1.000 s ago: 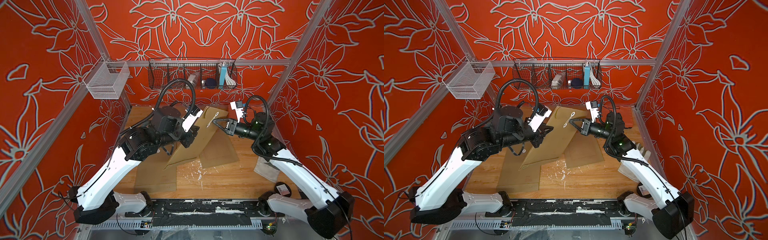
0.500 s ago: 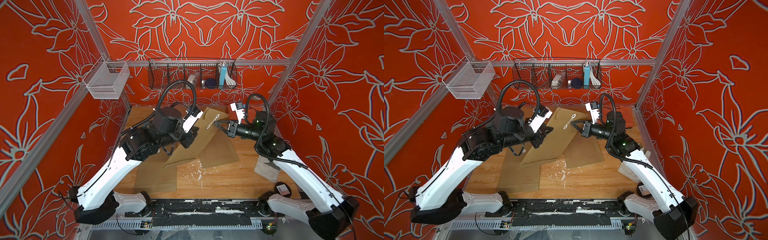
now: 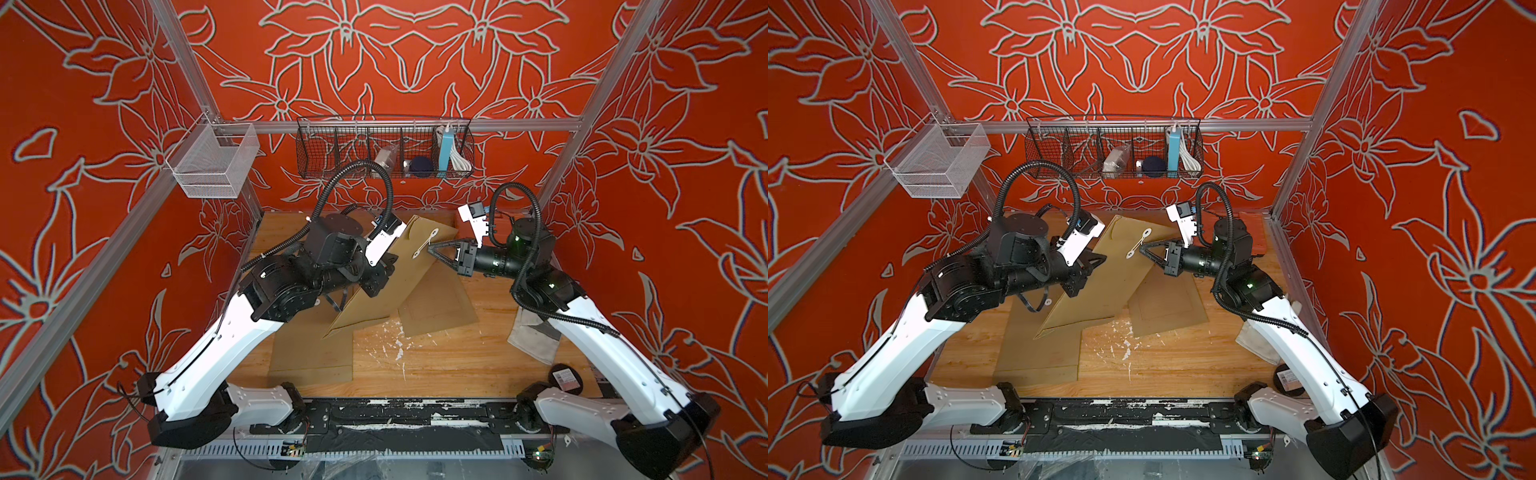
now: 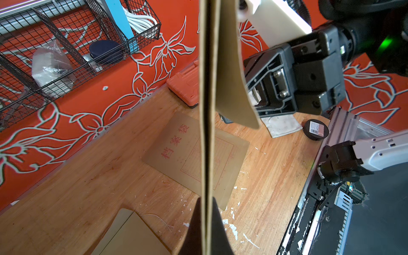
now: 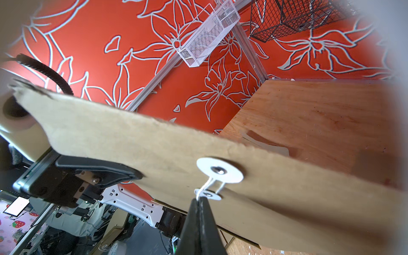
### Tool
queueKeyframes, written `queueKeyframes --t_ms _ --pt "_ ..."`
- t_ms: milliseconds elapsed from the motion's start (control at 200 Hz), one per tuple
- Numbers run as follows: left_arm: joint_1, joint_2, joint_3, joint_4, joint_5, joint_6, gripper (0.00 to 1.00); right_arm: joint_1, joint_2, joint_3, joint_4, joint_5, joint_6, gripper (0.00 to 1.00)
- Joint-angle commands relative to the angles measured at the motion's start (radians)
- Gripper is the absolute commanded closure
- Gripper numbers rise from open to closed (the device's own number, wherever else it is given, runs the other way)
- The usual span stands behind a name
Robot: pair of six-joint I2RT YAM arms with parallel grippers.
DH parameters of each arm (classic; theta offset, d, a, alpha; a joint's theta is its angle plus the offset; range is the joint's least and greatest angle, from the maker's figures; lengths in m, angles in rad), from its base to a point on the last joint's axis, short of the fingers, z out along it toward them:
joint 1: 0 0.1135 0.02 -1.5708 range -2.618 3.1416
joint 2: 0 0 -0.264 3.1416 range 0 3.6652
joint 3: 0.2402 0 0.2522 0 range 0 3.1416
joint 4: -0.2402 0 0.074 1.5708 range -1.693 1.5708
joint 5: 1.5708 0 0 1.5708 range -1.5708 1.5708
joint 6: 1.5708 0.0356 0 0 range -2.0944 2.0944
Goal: Open the file bag
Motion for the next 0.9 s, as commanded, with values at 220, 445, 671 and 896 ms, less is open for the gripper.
queueKeyframes --t_ms 220,445,671,896 --pt "-0.023 -0.007 -0.017 -0.040 -0.002 0.024 1.00 0.007 -0.012 0.068 -0.072 0.063 -0.078 1.00" --pt "-0.034 -0.027 -0.082 0.004 0.002 -0.011 1.00 0.007 -0.013 0.090 -0.185 0.122 -0.161 1.00" --pt "-0.034 -0.053 -0.147 0.057 0.005 -0.048 1.00 0.007 -0.028 0.098 -0.274 0.180 -0.236 1.00" --pt "-0.034 -0.066 -0.174 0.071 0.007 -0.060 1.00 0.007 -0.046 0.089 -0.312 0.246 -0.268 1.00"
